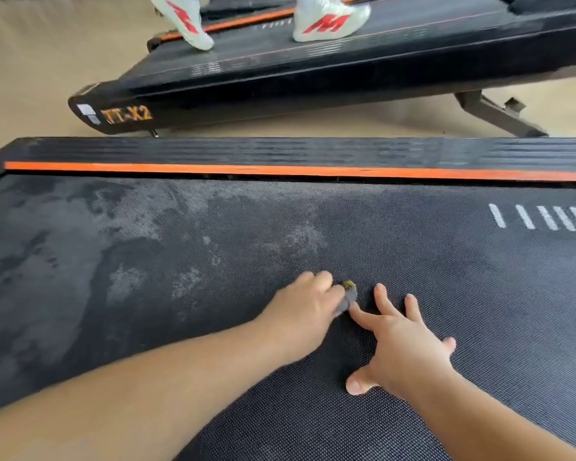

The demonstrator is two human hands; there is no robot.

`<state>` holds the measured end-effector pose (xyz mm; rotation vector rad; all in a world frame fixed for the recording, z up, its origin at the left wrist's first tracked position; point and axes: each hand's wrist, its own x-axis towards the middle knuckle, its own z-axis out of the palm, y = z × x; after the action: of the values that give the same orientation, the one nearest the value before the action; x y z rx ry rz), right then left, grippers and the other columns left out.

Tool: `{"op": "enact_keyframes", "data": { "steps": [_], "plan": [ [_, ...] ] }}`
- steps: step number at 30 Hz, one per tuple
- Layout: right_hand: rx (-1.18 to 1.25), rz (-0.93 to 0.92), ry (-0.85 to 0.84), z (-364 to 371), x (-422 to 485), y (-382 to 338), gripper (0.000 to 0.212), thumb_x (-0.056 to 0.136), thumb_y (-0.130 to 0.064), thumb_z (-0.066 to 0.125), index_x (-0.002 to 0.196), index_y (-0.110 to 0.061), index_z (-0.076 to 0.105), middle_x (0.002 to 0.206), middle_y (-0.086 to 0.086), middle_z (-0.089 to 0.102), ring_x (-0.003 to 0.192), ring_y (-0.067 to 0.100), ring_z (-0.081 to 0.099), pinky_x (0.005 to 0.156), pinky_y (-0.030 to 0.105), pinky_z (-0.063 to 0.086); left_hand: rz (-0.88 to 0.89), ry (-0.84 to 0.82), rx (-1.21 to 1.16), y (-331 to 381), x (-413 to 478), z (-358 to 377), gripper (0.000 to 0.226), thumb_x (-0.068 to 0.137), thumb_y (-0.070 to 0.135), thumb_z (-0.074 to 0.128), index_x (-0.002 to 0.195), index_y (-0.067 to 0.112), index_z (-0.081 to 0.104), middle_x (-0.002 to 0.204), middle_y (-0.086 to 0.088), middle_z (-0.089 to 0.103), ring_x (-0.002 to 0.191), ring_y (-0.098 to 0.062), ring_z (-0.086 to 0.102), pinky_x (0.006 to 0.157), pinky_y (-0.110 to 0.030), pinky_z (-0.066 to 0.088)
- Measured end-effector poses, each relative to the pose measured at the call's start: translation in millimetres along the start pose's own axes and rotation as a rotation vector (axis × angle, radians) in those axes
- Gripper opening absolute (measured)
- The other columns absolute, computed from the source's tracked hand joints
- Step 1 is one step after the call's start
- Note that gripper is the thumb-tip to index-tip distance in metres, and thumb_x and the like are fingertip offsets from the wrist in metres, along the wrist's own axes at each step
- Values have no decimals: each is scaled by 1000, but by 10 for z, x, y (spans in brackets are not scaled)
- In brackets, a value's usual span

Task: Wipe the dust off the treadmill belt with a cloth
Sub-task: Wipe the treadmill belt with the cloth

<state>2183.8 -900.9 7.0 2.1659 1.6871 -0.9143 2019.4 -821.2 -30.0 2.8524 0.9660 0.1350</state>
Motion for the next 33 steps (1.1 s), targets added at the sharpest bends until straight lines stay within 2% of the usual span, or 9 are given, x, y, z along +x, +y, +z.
{"op": "enact_keyframes", "data": {
  "steps": [2,7,12,15,21,26,28,30,33],
  "plan": [
    [-7,-5,5,1,-2,-1,128,59,-58,90,151,-68,2,166,-23,-24,156,27,-24,110,82,19,-45,-12,99,-315,25,-64,15,96,20,52,110,22,46,91,5,28,86,-21,42,53,-37,42],
    [3,-5,9,-6,-4,-5,128,59,-56,90,152,-67,2,166,-22,-24,156,27,-24,110,82,18,-590,99,147,-812,92,-207,21,96,11,50,116,13,57,96,-4,38,94,-30,51,63,-40,43],
    [-4,-5,26,2,-3,-6,128,56,-58,91,152,-67,6,167,-23,-23,157,26,-22,108,82,20,-112,7,-4,150,25,-11,21,95,15,46,116,18,47,101,-5,43,87,-26,42,62,-42,47],
    [-7,-15,37,9,-15,0,129,56,-58,90,151,-68,4,167,-22,-23,157,26,-22,107,82,20,-8,22,38,-327,11,27,19,96,20,54,112,23,44,95,-3,45,85,-25,44,64,-42,52],
    [0,-4,31,-1,-10,-12,129,58,-57,90,152,-67,2,167,-22,-24,157,27,-22,109,82,20,-679,137,96,-783,60,-182,26,95,14,50,121,16,52,108,-10,49,95,-32,50,69,-41,43],
    [-10,1,32,4,-8,-11,129,58,-58,91,152,-67,4,167,-22,-24,156,26,-23,108,82,20,-91,-13,-59,46,129,-39,21,97,22,51,118,18,47,98,-3,37,88,-26,43,63,-40,45],
    [-17,-1,34,3,-10,-16,129,57,-59,90,152,-67,3,167,-22,-24,157,26,-22,108,82,21,-38,1,-41,-238,147,-71,18,100,27,50,117,24,46,93,1,33,85,-22,40,61,-42,47],
    [-14,-4,38,19,4,-7,129,57,-59,90,151,-68,2,166,-22,-24,157,26,-22,108,81,21,-216,45,44,-626,146,-114,31,99,24,49,129,32,43,95,-1,37,86,-25,43,62,-41,47],
    [-13,15,18,-1,10,-23,130,57,-58,91,151,-69,2,166,-23,-24,156,26,-23,108,81,20,-629,75,119,-747,174,-193,29,96,13,50,125,13,53,110,-8,46,102,-29,49,69,-40,40]
  ]
}}
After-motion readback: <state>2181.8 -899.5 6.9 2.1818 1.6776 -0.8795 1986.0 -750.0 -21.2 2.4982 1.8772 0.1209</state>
